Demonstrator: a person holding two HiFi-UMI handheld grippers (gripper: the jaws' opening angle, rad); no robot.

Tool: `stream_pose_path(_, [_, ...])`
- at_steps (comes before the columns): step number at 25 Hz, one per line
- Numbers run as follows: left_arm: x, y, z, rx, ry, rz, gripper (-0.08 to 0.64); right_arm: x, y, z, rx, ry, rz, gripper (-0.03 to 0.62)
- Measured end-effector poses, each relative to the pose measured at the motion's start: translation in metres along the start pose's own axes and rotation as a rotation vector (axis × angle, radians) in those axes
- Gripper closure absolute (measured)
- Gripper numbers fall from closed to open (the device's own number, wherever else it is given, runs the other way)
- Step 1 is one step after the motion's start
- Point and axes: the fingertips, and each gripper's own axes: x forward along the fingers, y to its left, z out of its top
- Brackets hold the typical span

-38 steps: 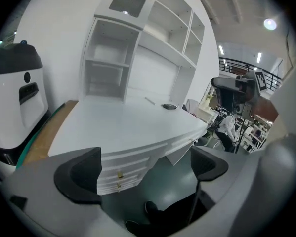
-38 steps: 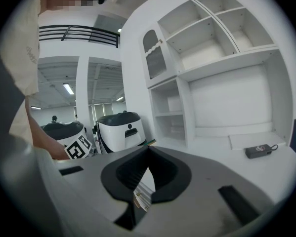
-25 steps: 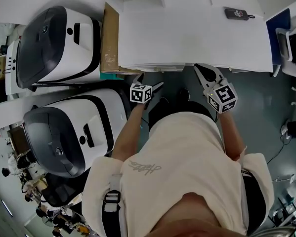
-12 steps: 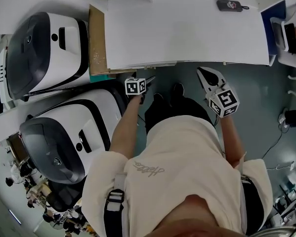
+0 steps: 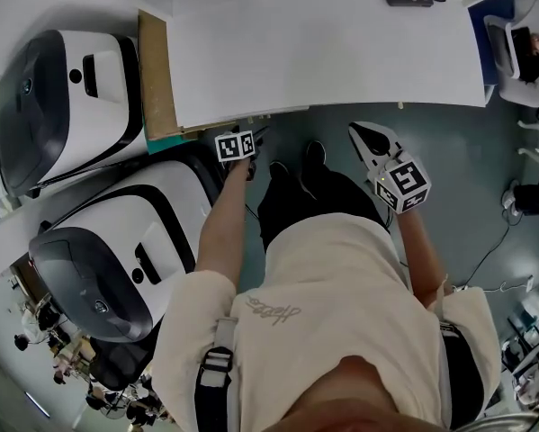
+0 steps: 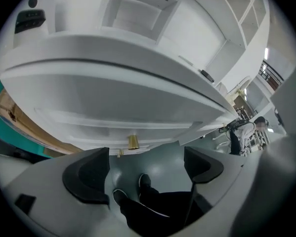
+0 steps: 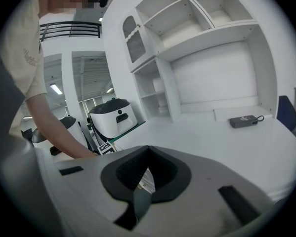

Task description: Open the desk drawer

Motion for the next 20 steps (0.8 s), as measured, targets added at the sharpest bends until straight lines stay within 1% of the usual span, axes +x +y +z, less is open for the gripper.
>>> stream_pose_path(2, [0.010,0.007,-0.001,-0.058,-0.002,-0.001,0.074,0.002,-0.003,-0.002,0.002,0.008,0.003,0.594])
stream_pose_path(3, [0.014,0.011,-0.002,-0.074,-0.002,0.002,0.074,0.003,-0.004,-0.004,0.001,0.014,0.006,0.594])
stream_pose_path(9, [0.036,0.022,-0.003,-0.040,0.011,0.040,0.080,0.002,-0.003,-0.011,-0.027,0.055,0.038,0.594])
stream_pose_path(11, [0.037,0.024,-0.001,0.008,0.012,0.070,0.135,0.001,-0.003,-0.013,-0.028,0.063,0.045,0.594])
stream_pose_path(13, [0.037,0.022,0.002,0.064,0.016,0.097,0.176,-0.001,-0.006,-0.016,-0.025,0.071,0.049,0.594])
stream_pose_path(14, [0.038,0.021,0.002,0.078,0.017,0.105,0.207,-0.001,-0.008,-0.018,-0.021,0.075,0.050,0.594])
stream_pose_path(15, [0.037,0.020,0.003,0.082,0.014,0.113,0.281,-0.002,-0.009,-0.020,-0.017,0.079,0.051,0.594])
stream_pose_path(16, [0.037,0.020,0.004,0.082,0.010,0.120,0.339,-0.002,-0.010,-0.022,-0.014,0.081,0.053,0.594])
stream_pose_path(17, [0.037,0.020,0.005,0.079,0.009,0.125,0.361,-0.002,-0.011,-0.023,-0.011,0.082,0.055,0.594])
stream_pose_path(19, [0.037,0.022,0.006,0.065,0.016,0.131,0.365,0.000,-0.012,-0.024,-0.003,0.078,0.059,0.594])
stream_pose_path(20, [0.036,0.023,0.006,0.055,0.020,0.135,0.387,0.000,-0.011,-0.024,0.003,0.075,0.061,0.594])
